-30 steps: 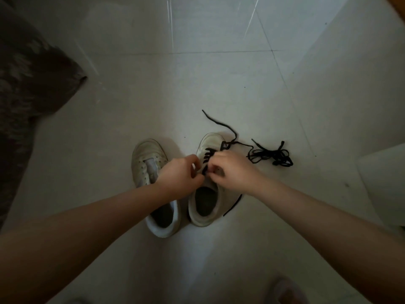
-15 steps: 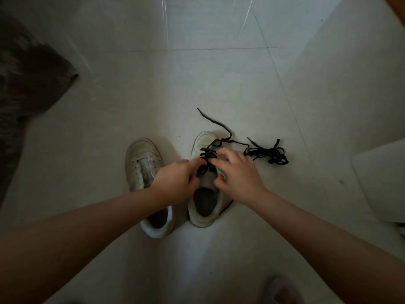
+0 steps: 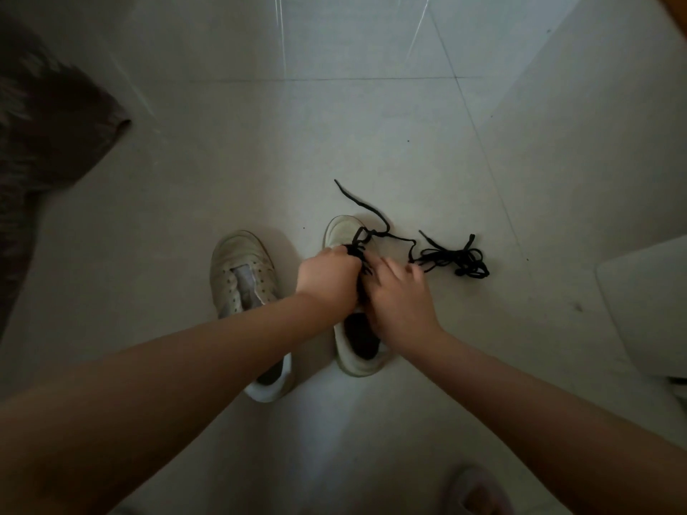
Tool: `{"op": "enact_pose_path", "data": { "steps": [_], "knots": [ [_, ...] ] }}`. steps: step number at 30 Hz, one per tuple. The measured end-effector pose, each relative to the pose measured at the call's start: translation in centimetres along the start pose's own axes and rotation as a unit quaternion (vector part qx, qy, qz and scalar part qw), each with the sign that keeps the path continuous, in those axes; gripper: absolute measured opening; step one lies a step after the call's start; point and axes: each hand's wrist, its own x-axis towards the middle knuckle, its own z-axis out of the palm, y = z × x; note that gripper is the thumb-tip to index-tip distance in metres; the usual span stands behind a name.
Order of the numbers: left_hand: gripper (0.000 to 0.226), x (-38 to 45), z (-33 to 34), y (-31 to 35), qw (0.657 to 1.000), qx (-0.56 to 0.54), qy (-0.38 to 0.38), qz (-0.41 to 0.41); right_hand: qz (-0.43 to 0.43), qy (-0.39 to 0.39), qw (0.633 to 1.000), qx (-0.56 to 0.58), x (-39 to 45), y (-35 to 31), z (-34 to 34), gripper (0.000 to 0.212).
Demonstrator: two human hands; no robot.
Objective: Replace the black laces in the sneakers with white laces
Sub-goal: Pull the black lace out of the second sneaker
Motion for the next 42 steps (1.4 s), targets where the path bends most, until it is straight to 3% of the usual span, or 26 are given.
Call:
{"op": "enact_pose_path", "data": {
  "steps": [2, 6, 10, 12, 16, 17, 19, 23, 24, 25, 27, 30, 32, 34, 35, 39, 40, 42],
  "knots": [
    [0.022, 0.2, -0.1, -0.5, 0.996, -0.081, 0.022, -0.041, 0.008, 0.019, 1.0, 0.019, 0.0, 0.3, 0.0, 0.031],
    [0.023, -0.2, 0.3, -0.9, 0.992, -0.119, 0.018, -0.029, 0.004, 0.03, 0.999, 0.028, 0.6, 0.3, -0.1, 0.027],
    [0.034, -0.4, 0.8, -0.9, 0.995, -0.093, -0.025, 0.0, 0.033, -0.038, 0.985, 0.165, 1.7, 0.6, -0.2, 0.021],
    [0.037, -0.4, 0.8, -1.3, 0.993, -0.113, -0.025, 0.001, 0.086, -0.07, 0.946, 0.304, 2.2, 1.1, -0.6, 0.015],
    [0.038, -0.7, 0.9, -1.7, 0.987, -0.162, -0.016, -0.004, 0.194, -0.137, 0.822, 0.518, 2.4, 1.8, -2.2, 0.011],
    [0.038, -0.9, 1.1, -1.7, 0.988, -0.151, -0.016, 0.005, 0.189, -0.139, 0.816, 0.529, 2.4, 1.9, -2.4, 0.014],
    [0.04, -1.1, 1.4, -2.0, 0.99, -0.141, -0.015, 0.013, 0.177, -0.122, 0.841, 0.497, 2.4, 2.2, -2.3, 0.015],
    [0.046, -1.1, 1.5, -2.8, 0.986, -0.166, -0.032, 0.009, 0.207, 0.007, 0.855, 0.474, 1.8, 2.1, -2.0, 0.027],
    [0.048, -1.0, 1.5, -3.0, 0.985, -0.17, -0.036, 0.013, 0.232, 0.019, 0.843, 0.485, 1.7, 2.1, -2.0, 0.026],
    [0.05, -1.0, 1.5, -3.1, 0.984, -0.172, -0.038, 0.018, 0.273, 0.011, 0.806, 0.525, 1.6, 2.1, -2.2, 0.028],
    [0.055, -1.0, 1.5, -3.1, 0.984, -0.168, -0.041, 0.028, 0.34, -0.026, 0.668, 0.661, 1.6, 2.3, -2.8, 0.036],
    [0.056, -0.9, 1.5, -3.2, 0.984, -0.173, -0.042, 0.032, 0.347, -0.049, 0.482, 0.803, 1.8, 2.6, -3.8, 0.04],
    [0.056, -0.9, 1.5, -3.3, 0.983, -0.175, -0.041, 0.033, 0.336, -0.033, 0.433, 0.836, 1.8, 2.8, -4.5, 0.035],
    [0.055, -0.8, 1.5, -3.4, 0.983, -0.175, -0.04, 0.032, 0.314, -0.034, 0.433, 0.844, 1.7, 3.3, -5.2, 0.03],
    [0.055, -0.8, 1.5, -3.3, 0.983, -0.175, -0.04, 0.032, 0.298, -0.049, 0.455, 0.838, 1.7, 3.6, -5.6, 0.031],
    [0.054, -0.6, 1.5, -3.1, 0.982, -0.178, -0.041, 0.04, 0.227, -0.078, 0.669, 0.704, 1.9, 4.7, -6.2, 0.034],
    [0.054, -0.6, 1.4, -3.1, 0.982, -0.176, -0.043, 0.044, 0.215, -0.071, 0.687, 0.691, 1.9, 4.8, -6.2, 0.03],
    [0.055, -0.6, 1.4, -3.1, 0.983, -0.168, -0.048, 0.048, 0.21, -0.076, 0.671, 0.707, 2.0, 4.9, -6.3, 0.026]
  ]
}}
